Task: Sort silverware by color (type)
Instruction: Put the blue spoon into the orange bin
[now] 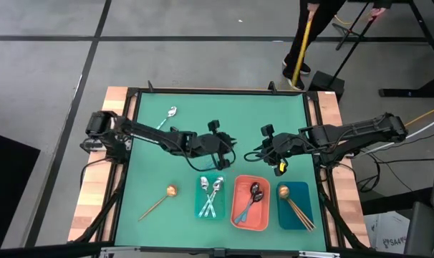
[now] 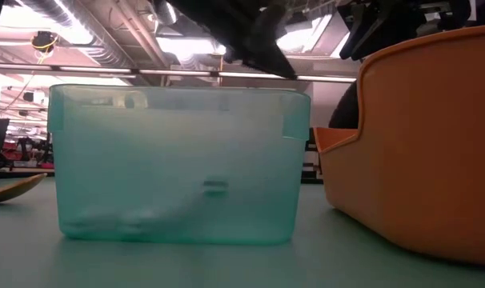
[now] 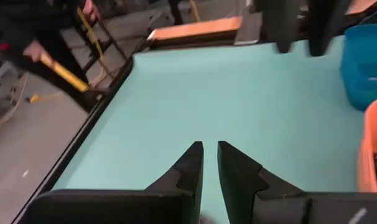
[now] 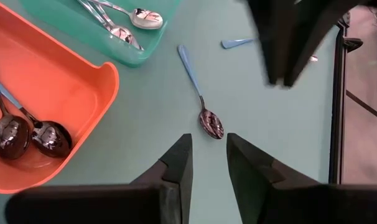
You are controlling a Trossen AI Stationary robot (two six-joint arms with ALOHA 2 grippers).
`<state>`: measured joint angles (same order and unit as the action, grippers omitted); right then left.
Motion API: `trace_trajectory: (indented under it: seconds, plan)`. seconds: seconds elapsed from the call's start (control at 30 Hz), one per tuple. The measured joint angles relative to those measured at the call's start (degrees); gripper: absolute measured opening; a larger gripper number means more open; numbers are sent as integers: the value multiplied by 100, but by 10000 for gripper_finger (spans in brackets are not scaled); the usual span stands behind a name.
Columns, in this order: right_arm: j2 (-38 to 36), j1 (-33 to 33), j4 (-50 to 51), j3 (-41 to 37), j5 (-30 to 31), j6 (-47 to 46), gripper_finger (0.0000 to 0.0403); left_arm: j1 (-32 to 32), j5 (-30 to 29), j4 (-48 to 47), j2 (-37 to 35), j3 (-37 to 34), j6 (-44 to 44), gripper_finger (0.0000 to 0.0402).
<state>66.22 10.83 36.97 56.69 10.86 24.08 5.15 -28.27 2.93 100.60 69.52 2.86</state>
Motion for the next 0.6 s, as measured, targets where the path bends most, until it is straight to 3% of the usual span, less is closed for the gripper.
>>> trace_trajectory:
  seconds: [0.47, 0.6]
  plan:
    - [0, 0, 1, 0, -1, 0, 88, -666, 140, -3072, -1336, 4, -1671, 41]
    - [0, 2, 3, 0, -2, 0, 88, -992, 550, -3912, -1592, 4, -2461, 41]
